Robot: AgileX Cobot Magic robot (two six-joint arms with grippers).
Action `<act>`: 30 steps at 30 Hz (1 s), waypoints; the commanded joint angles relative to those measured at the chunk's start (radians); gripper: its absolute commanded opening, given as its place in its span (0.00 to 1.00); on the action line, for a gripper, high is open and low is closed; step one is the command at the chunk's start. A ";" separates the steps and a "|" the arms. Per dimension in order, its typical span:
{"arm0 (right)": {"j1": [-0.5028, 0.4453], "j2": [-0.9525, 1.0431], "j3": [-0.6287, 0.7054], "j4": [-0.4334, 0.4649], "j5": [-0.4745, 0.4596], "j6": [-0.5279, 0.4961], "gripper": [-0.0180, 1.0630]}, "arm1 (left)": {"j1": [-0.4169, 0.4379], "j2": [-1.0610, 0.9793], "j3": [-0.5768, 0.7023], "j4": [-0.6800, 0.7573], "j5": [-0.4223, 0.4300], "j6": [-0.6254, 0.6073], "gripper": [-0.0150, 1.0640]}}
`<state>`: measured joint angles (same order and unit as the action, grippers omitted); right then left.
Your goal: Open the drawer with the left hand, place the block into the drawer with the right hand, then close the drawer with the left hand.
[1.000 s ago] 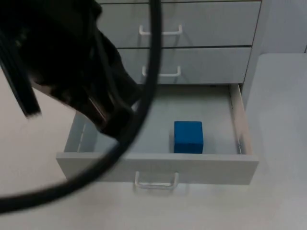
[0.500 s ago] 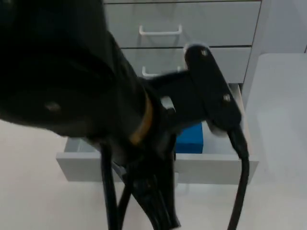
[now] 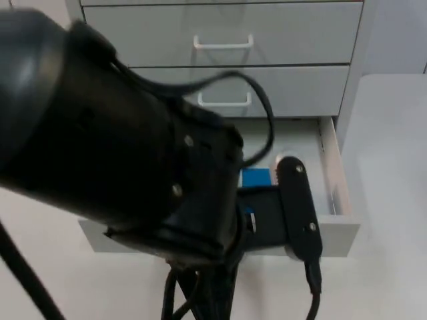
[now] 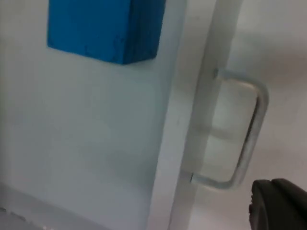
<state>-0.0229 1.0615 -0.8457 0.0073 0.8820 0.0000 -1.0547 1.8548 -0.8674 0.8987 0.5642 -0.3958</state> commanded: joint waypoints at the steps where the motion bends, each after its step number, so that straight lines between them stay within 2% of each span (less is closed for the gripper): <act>1: -0.002 -0.007 0.002 0.002 -0.010 -0.009 0.73 | -0.005 0.019 -0.007 0.051 -0.022 -0.025 0.01; 10: -0.002 -0.007 0.002 0.002 -0.012 -0.009 0.73 | -0.003 0.109 -0.058 0.189 -0.011 -0.118 0.01; 16: -0.002 -0.007 0.002 0.002 -0.012 -0.009 0.73 | -0.003 0.153 -0.069 0.342 0.006 -0.229 0.01; 19: -0.002 -0.007 0.002 0.002 -0.012 -0.009 0.73 | -0.001 0.180 -0.079 0.464 0.028 -0.323 0.01; 20: -0.002 -0.007 0.002 0.002 -0.012 -0.009 0.73 | 0.007 0.190 -0.084 0.508 0.033 -0.357 0.01; 26: -0.002 -0.007 0.002 -0.001 -0.012 -0.009 0.73 | 0.066 0.217 -0.114 0.539 0.035 -0.389 0.01; 30: -0.002 -0.007 0.002 -0.001 -0.012 -0.009 0.73 | 0.104 0.219 -0.135 0.605 0.078 -0.470 0.01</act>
<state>-0.0229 1.0615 -0.8457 0.0073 0.8746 0.0000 -0.9675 2.0758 -0.9859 1.4547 0.5735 -0.8250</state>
